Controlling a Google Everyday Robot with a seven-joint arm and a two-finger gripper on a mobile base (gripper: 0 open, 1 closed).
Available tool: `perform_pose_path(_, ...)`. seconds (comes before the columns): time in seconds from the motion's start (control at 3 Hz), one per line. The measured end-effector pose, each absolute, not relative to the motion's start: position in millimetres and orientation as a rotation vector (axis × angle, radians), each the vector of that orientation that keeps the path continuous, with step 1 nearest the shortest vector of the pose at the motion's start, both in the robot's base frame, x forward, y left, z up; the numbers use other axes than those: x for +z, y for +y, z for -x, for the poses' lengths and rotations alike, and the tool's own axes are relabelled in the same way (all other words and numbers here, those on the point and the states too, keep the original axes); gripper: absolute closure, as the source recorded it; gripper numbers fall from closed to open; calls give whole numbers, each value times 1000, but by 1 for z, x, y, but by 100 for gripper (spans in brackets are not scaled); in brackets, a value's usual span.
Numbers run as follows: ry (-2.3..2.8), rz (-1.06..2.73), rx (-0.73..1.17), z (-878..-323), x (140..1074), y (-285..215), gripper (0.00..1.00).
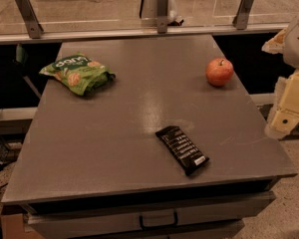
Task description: Pick green rice chip bag
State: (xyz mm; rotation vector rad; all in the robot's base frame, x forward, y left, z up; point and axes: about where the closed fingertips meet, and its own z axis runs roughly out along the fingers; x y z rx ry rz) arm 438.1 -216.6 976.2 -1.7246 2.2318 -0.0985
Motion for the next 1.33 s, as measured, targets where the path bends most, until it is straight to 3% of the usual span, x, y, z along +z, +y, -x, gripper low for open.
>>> perform_pose_path(0.33,2232,1724,-99,-438,976,-217,0)
perform_pose_path(0.67,2129,1766,-52,-461,975,-185,0)
perform_pose_path(1.33,1864,1811,148,-545,970,-37,0)
